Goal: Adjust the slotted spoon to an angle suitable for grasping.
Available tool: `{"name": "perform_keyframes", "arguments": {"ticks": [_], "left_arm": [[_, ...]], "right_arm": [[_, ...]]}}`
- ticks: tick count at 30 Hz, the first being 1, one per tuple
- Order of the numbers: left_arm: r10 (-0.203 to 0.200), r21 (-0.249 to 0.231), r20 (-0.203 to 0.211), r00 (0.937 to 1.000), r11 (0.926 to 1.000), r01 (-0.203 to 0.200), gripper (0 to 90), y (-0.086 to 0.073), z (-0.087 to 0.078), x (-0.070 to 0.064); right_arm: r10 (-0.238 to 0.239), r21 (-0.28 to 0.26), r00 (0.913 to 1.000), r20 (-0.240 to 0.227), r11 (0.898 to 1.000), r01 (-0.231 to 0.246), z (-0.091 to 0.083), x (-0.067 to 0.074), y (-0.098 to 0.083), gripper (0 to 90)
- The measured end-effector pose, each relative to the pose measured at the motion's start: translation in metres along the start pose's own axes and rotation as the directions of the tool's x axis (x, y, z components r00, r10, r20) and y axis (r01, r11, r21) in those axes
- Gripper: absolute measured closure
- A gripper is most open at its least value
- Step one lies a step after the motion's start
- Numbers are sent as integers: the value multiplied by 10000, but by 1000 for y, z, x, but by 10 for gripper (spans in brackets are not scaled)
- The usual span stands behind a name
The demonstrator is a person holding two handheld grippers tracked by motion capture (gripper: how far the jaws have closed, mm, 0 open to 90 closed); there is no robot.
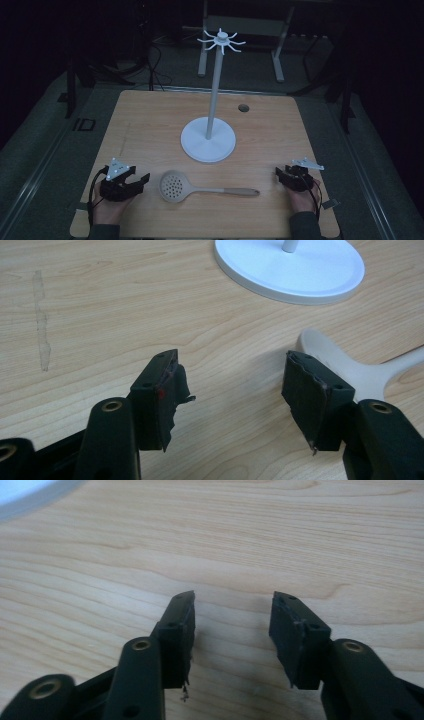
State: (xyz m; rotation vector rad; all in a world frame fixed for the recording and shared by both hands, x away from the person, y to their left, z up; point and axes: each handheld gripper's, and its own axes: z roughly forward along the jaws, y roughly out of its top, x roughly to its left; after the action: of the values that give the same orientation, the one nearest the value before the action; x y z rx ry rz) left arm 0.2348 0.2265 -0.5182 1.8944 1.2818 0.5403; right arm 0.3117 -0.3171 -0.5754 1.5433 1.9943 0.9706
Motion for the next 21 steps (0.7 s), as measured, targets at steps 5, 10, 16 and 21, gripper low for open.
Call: {"name": "perform_keyframes", "arguments": {"ticks": [5,10,16,21], "left_arm": [[49,44,-45,10000,10000,-49,409,0,1,0],[30,-32,-195,9998,10000,-31,402,-1,1,2],[-38,-172,-339,9994,9998,33,395,-2,4,7],[3,-191,-379,9993,9998,-10,393,-3,6,8]], "right_arm": [[-179,-201,9992,-351,9997,172,-4,4,1,578],[-884,-315,9937,-695,9958,864,-10,19,2,628],[-1387,-415,9807,-1380,9901,1342,-14,32,0,696],[-1746,-480,9644,-1986,9846,1684,-16,46,-3,779]]}}
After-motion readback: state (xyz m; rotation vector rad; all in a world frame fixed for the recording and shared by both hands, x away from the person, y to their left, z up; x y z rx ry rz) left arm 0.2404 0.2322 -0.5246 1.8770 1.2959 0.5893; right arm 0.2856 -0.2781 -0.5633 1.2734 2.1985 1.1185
